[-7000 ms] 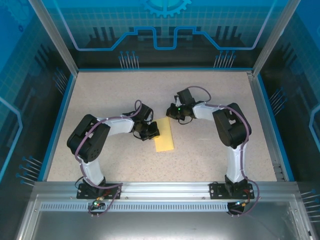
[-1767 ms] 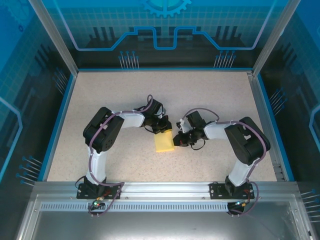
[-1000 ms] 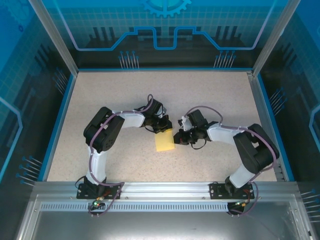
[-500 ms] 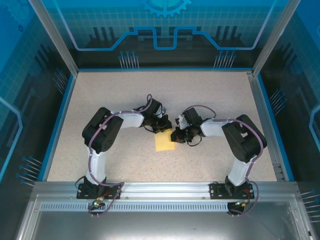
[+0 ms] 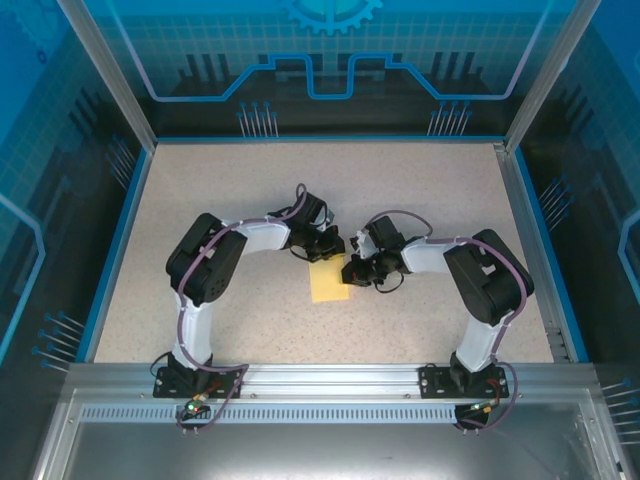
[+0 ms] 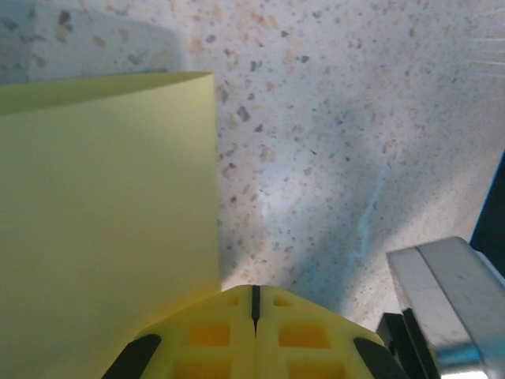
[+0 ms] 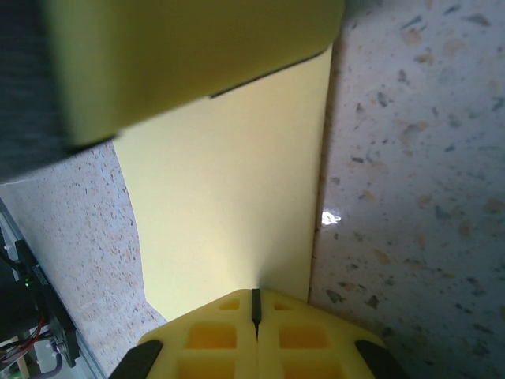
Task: Fold a paper plane with a square sheet of paper (pick it up from the middle)
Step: First fold in half a square sheet of paper at the center of the table.
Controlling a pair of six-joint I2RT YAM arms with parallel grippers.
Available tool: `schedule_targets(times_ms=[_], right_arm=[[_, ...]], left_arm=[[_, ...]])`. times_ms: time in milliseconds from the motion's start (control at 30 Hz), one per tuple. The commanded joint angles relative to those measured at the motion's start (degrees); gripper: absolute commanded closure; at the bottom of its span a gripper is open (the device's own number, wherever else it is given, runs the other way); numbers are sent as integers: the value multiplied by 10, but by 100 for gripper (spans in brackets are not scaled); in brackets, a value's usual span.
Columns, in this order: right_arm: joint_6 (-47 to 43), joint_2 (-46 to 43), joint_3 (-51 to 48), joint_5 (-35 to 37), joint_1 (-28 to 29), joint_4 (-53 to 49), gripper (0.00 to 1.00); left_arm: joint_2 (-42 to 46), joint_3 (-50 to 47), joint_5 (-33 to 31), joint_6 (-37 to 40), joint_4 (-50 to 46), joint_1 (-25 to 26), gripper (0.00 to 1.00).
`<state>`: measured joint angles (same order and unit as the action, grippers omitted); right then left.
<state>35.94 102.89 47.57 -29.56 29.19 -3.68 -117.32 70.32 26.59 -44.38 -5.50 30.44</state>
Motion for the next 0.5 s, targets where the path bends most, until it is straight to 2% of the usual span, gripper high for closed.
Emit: schedule_targets(times_ms=[0,267,467], right_arm=[[-12,12,-17,4,-3,-46,96],[-19,14,-35,2,-3,-55,96],[-27,14,-51,5,-2,-59,96]], left_arm=[[-20,18,-14,22,-38,-4,98],[-36,46,-73,29,-57,-7,99],[-38,62,-82,22,-48,-19,99]])
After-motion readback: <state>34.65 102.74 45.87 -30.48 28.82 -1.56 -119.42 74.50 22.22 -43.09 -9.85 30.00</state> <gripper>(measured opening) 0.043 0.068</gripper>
